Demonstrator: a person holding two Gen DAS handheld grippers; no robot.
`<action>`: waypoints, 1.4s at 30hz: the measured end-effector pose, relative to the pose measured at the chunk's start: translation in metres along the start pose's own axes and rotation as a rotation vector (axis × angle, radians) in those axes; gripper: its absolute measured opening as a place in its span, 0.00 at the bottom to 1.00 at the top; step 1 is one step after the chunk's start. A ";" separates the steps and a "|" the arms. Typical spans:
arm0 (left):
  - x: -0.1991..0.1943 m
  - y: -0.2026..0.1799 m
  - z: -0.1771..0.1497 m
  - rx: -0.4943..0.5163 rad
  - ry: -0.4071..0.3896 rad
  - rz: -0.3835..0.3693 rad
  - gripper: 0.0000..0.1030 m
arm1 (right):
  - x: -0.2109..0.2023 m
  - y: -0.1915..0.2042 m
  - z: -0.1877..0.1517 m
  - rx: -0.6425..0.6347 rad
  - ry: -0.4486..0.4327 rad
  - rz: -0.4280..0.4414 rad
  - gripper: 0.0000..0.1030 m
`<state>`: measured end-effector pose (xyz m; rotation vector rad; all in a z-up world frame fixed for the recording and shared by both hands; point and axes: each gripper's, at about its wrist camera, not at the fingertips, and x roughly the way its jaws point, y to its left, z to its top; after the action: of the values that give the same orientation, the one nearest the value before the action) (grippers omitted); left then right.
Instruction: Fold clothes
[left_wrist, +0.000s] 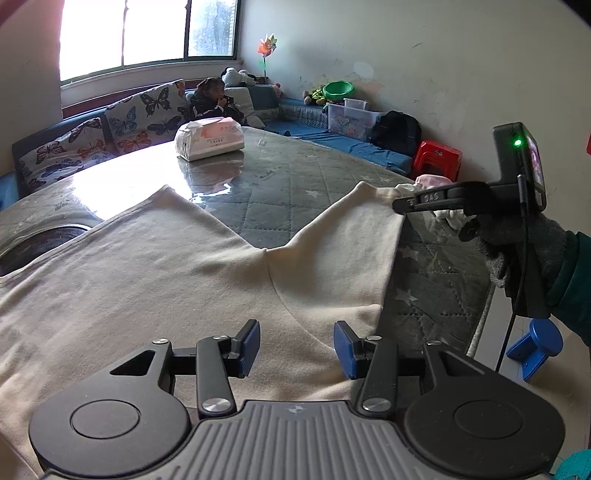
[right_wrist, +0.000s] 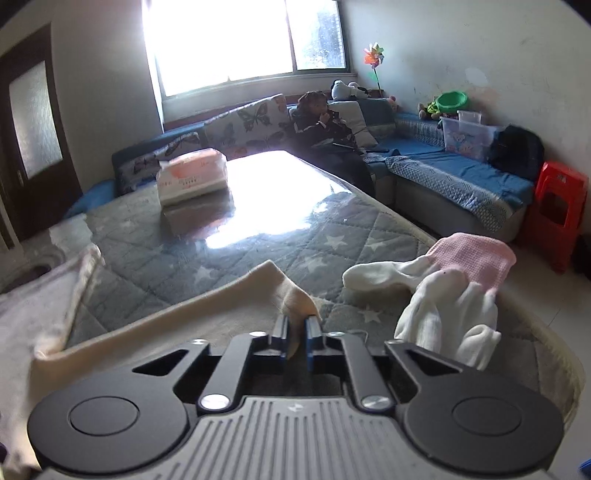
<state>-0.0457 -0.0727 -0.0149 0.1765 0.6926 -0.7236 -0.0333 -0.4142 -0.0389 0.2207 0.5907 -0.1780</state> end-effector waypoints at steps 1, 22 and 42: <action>0.000 0.000 0.000 -0.001 0.000 0.003 0.46 | -0.003 0.000 0.002 0.001 -0.012 0.005 0.04; -0.016 0.014 -0.001 -0.027 -0.049 0.044 0.49 | -0.080 0.055 0.056 -0.130 -0.201 0.212 0.04; -0.127 0.113 -0.075 -0.331 -0.149 0.350 0.49 | -0.084 0.264 -0.006 -0.534 -0.010 0.671 0.04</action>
<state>-0.0784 0.1099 -0.0004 -0.0598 0.6085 -0.2771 -0.0453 -0.1502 0.0447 -0.1076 0.5073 0.6233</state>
